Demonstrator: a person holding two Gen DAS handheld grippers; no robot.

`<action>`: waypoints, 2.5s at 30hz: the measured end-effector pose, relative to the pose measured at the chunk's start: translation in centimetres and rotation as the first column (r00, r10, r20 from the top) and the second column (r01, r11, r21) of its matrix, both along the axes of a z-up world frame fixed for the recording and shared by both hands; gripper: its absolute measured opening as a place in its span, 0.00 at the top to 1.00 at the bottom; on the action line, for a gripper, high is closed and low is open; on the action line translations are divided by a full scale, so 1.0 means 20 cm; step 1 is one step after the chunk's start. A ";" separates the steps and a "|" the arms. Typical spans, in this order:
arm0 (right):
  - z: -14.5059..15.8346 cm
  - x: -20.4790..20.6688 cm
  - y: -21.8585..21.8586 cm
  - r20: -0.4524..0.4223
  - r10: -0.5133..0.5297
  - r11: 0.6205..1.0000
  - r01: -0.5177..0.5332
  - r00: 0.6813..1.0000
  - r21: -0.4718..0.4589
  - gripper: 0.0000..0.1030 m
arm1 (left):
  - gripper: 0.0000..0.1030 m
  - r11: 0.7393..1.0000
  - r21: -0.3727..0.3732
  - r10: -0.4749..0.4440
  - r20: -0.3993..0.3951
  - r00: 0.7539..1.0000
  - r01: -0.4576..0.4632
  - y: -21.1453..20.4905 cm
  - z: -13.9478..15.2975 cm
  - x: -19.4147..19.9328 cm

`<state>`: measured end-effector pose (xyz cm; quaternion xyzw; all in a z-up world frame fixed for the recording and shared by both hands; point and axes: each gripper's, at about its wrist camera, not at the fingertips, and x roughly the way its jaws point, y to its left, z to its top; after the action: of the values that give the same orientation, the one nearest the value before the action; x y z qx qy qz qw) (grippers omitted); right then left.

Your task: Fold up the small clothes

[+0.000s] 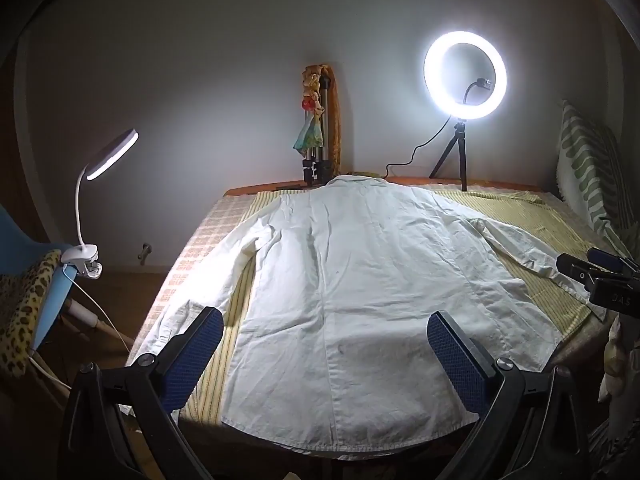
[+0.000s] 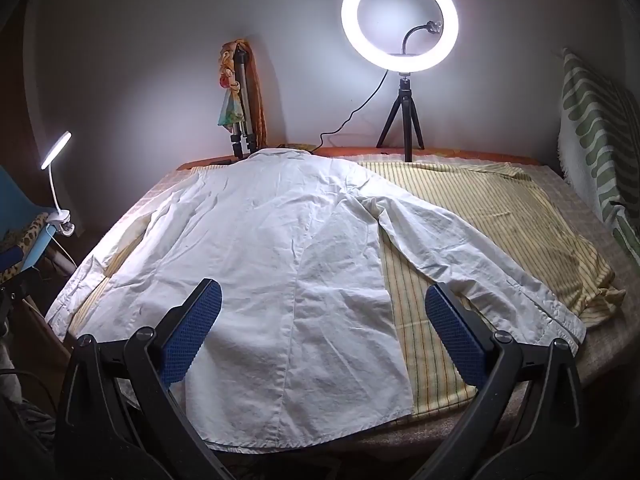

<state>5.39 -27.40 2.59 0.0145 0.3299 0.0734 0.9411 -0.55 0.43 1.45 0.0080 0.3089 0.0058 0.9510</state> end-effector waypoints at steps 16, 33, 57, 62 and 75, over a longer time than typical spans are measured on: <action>0.01 0.00 0.01 0.005 0.001 1.000 -0.001 1.000 0.003 0.00 | 0.00 1.000 0.007 0.021 0.022 1.000 -0.021 0.01 0.00 -0.02; 0.01 0.00 0.01 0.002 0.001 1.000 -0.001 1.000 0.006 0.00 | 0.00 1.000 0.011 0.025 0.029 0.999 -0.025 0.02 0.02 -0.02; 0.02 0.00 0.02 0.002 0.001 1.000 -0.001 1.000 0.009 0.00 | 0.00 0.999 0.016 0.028 0.031 0.999 -0.029 0.02 0.02 -0.03; 0.01 0.00 0.02 0.003 0.003 1.000 -0.003 1.000 0.009 0.00 | 0.00 0.999 0.019 0.030 0.030 0.999 -0.031 0.03 0.02 -0.03; 0.01 0.01 0.03 0.008 -0.001 1.000 0.001 1.000 -0.005 0.00 | 0.00 0.999 0.023 0.041 0.024 0.999 -0.042 0.04 0.00 -0.02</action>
<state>5.58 -26.74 2.75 0.0122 0.3265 0.0720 0.9424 -0.95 1.33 1.47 0.0127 0.2979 0.0292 0.9541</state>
